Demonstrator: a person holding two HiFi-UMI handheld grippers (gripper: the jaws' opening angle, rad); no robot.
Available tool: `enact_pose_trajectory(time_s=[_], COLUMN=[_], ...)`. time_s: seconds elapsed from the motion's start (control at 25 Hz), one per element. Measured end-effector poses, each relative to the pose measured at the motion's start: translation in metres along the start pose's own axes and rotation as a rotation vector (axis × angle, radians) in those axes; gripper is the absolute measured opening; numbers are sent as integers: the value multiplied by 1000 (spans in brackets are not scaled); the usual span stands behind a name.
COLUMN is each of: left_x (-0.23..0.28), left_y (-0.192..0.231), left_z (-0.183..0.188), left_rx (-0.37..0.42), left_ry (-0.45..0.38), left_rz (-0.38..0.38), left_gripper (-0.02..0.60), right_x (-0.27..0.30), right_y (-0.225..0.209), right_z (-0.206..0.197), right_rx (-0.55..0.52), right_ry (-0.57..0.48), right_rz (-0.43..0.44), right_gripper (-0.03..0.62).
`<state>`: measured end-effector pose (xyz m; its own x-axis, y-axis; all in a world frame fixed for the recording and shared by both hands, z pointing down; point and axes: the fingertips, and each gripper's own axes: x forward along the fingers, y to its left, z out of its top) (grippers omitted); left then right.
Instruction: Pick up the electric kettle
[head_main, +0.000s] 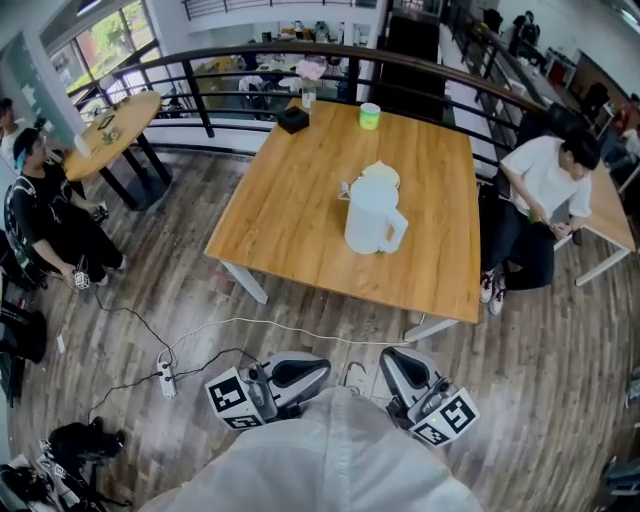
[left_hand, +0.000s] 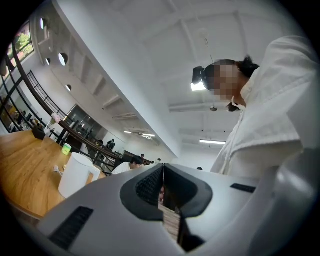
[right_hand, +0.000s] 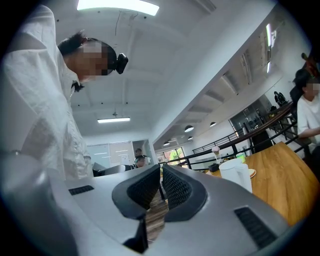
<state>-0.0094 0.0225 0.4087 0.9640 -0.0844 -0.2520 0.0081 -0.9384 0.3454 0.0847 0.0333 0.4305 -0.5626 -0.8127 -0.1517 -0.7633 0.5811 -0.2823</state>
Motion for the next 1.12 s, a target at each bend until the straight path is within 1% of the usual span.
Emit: enact_pose_trajectory(time_s=[0.4,0.52,0.68,0.88,1.12], left_x=[75,98,125,150,167], left_y=[41,52,66,76,90], left_z=[2,0,-3,-3,-8], left_rx=[22,15,31,46,52], left_ry=[23,41,57,85,115], left_rz=[19,12,6,-17,-37], left_gripper=[8,8,8,8,8], right_x=[2,3,1,-2,0], right_y=[-88,-115,-150,-182,-214], right_z=[32,38,46,58,59], right_rx=[22,32,38,45,64], right_ry=[-23,-25,-31,-50,-62], right_rz=[22,23,16,-5,-35], right_gripper=[15,15,15,15,15])
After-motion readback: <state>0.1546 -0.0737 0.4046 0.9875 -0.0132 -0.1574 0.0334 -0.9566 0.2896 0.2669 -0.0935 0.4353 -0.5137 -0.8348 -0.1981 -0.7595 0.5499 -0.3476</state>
